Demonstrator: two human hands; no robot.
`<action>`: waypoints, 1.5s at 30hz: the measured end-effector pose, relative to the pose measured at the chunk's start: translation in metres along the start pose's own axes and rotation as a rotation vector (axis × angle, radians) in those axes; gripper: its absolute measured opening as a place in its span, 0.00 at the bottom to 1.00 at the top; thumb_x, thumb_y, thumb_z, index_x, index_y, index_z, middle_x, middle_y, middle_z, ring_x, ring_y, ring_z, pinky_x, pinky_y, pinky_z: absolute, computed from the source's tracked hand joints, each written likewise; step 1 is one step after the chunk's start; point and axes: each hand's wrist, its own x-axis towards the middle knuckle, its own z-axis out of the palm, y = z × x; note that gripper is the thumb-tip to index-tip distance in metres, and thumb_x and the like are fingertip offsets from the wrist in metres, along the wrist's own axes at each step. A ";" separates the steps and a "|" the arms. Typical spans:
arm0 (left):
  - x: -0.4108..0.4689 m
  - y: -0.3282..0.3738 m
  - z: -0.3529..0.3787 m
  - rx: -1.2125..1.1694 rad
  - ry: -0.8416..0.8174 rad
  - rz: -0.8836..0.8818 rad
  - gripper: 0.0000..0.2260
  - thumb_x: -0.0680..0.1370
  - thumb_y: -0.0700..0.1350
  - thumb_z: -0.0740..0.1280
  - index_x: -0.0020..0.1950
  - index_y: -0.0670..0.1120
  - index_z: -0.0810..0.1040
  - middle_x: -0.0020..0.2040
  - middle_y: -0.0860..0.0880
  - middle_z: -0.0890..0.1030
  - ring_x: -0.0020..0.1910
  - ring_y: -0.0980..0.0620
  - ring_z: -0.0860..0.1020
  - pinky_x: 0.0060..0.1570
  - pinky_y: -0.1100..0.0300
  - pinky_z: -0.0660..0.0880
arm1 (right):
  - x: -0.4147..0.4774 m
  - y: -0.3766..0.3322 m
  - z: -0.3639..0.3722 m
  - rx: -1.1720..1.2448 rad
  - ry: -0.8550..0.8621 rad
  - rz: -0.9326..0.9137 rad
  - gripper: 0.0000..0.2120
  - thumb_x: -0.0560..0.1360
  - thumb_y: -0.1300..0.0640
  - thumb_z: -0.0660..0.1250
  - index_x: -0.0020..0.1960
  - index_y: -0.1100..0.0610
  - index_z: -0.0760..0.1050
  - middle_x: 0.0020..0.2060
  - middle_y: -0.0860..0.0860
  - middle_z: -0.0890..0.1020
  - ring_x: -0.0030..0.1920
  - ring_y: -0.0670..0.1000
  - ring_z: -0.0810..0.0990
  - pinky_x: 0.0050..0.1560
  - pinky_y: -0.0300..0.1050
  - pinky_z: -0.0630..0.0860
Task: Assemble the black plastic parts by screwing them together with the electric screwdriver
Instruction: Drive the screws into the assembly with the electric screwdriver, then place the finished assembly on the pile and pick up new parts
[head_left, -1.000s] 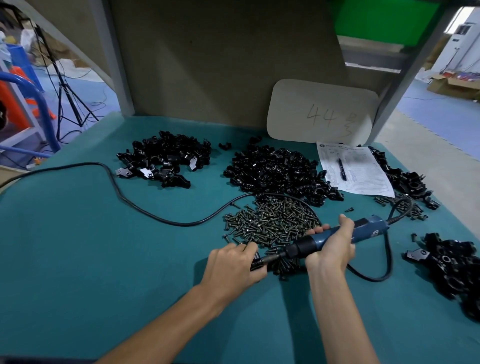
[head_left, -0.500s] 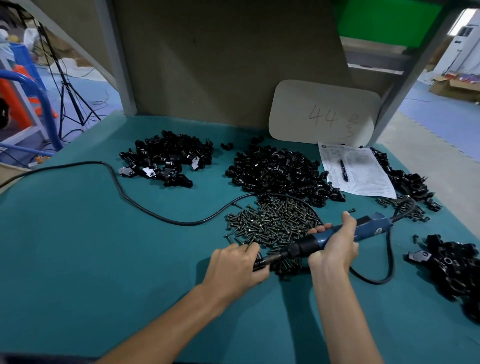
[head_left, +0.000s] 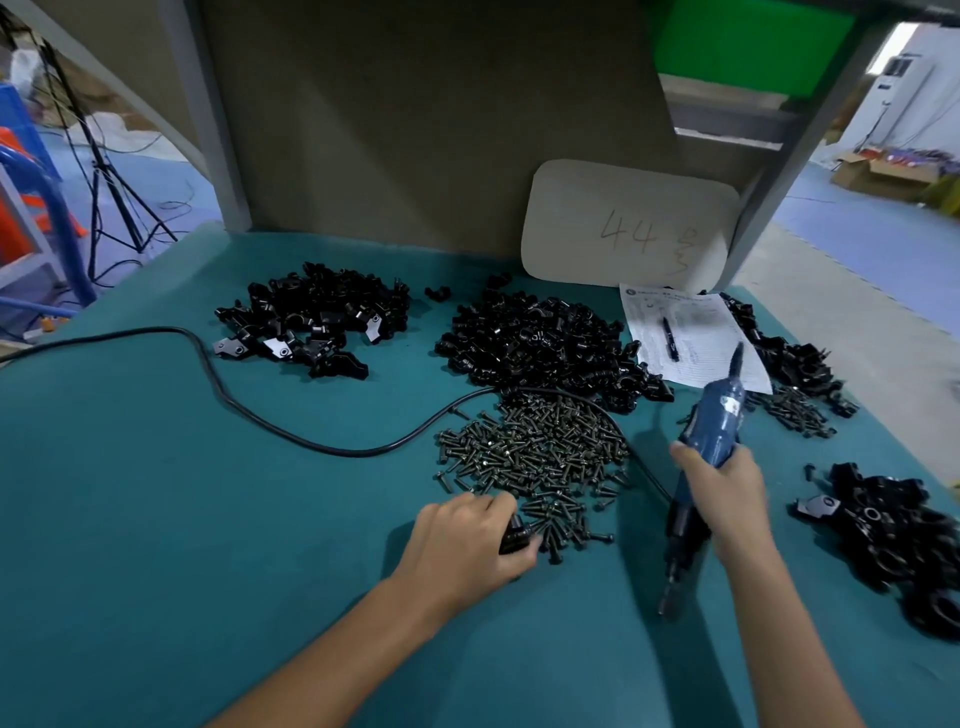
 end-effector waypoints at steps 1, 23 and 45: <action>0.000 0.000 0.000 0.008 0.004 0.012 0.17 0.75 0.62 0.65 0.37 0.49 0.71 0.29 0.56 0.74 0.28 0.54 0.72 0.21 0.63 0.67 | -0.002 0.004 0.003 -0.076 0.017 -0.016 0.18 0.77 0.44 0.72 0.56 0.56 0.73 0.45 0.56 0.81 0.44 0.58 0.79 0.50 0.59 0.77; 0.003 -0.009 0.013 -0.033 0.079 0.026 0.32 0.73 0.67 0.60 0.66 0.43 0.71 0.58 0.45 0.78 0.53 0.45 0.79 0.54 0.53 0.74 | -0.065 -0.007 -0.003 -0.263 -0.403 -0.602 0.08 0.83 0.40 0.60 0.58 0.43 0.71 0.52 0.40 0.72 0.52 0.43 0.74 0.51 0.41 0.70; 0.020 -0.041 0.007 -0.428 0.237 -0.655 0.16 0.80 0.61 0.59 0.63 0.53 0.70 0.55 0.59 0.73 0.57 0.59 0.70 0.62 0.58 0.68 | 0.072 0.087 -0.120 -0.557 0.339 0.102 0.18 0.72 0.64 0.73 0.57 0.69 0.70 0.52 0.72 0.76 0.51 0.71 0.78 0.53 0.67 0.79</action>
